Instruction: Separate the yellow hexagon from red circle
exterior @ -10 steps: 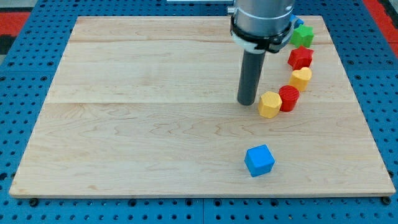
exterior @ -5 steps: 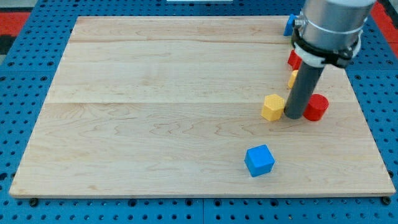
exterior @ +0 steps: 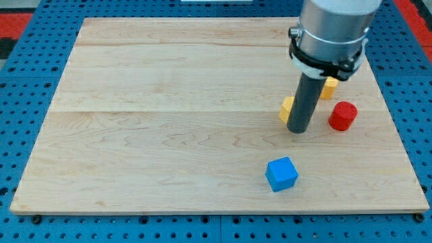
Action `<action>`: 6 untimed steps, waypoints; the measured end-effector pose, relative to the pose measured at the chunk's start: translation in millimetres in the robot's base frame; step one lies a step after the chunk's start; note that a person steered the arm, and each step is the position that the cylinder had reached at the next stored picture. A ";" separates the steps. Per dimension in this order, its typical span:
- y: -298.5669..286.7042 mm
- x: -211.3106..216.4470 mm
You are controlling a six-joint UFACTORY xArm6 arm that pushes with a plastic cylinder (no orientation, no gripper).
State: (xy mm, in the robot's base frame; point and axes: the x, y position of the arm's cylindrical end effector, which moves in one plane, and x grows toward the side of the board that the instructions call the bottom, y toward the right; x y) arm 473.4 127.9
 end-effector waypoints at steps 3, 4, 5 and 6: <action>26.4 -68.3; -12.4 -88.0; -3.6 -131.7; -12.9 -167.9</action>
